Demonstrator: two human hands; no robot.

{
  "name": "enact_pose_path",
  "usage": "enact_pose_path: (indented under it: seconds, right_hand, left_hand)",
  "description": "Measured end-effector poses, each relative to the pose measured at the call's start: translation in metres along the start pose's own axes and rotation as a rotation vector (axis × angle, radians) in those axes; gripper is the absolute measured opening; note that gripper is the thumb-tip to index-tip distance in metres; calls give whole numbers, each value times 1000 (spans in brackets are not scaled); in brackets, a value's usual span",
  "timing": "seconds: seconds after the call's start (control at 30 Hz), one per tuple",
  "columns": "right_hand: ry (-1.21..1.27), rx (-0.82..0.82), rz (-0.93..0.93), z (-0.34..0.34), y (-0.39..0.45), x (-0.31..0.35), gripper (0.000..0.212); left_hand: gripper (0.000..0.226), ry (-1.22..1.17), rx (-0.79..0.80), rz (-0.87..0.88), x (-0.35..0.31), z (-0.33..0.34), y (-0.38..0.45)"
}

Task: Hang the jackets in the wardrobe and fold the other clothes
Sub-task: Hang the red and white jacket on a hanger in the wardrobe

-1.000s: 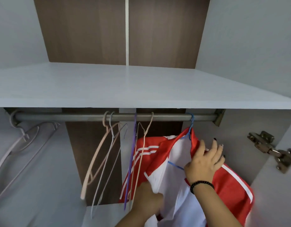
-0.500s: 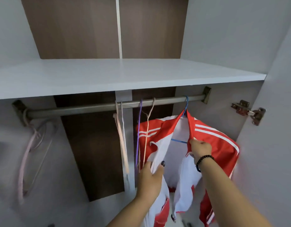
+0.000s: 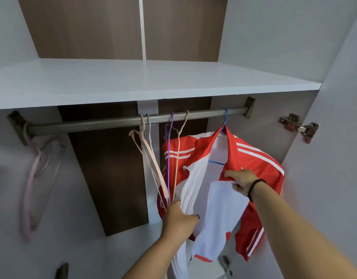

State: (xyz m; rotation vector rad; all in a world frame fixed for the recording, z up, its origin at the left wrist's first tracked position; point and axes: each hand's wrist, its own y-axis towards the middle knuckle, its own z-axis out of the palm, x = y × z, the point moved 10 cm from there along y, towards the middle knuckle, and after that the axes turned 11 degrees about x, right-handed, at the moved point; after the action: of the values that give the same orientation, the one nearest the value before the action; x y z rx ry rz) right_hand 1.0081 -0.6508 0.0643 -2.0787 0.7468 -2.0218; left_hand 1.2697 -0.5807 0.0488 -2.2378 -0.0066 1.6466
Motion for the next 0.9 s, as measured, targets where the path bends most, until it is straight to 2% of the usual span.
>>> enact_pose_path:
  seconds: [0.07,0.17,0.23,0.33,0.37,0.43,0.47,0.57,0.63,0.7,0.8,0.9]
  right_hand:
    - [44,-21,-59,2,0,0,13]
    - [288,-26,-137,4,-3,-17,24]
    - [452,49,-135,10,-2,-36,21]
    - [582,175,-148,18,-4,-47,10]
    - [631,177,-164,15,-3,-47,11]
    - [709,71,-182,0,-4,-47,14]
    - [712,-19,-170,-10,-6,-48,16]
    - [571,-190,-118,-31,-18,-40,37]
    - [508,-160,-130,-29,-28,-27,47]
    - [397,-51,-146,-16,-36,-14,52]
    - [161,48,-103,-1,-43,-15,42]
    - [-73,-18,-18,-4,-54,-39,18]
  left_hand:
    - [28,24,12,4,6,0,-1]
    - [24,24,15,-17,17,3,-7]
    - [22,24,14,-42,26,5,-10]
    - [6,15,6,-83,38,8,-16]
    - [9,6,-20,-91,40,8,-19]
    - [4,-18,-60,-91,44,7,-23]
    - [9,-23,-71,-81,44,7,-25]
    - [22,-35,-101,-58,41,6,-32]
    - [27,-39,-106,-60,40,8,-37]
    - [28,-59,-98,-55,40,11,-41]
    - [31,-93,-120,-47,41,10,-47]
    - [46,-11,-132,-101,51,10,-53]
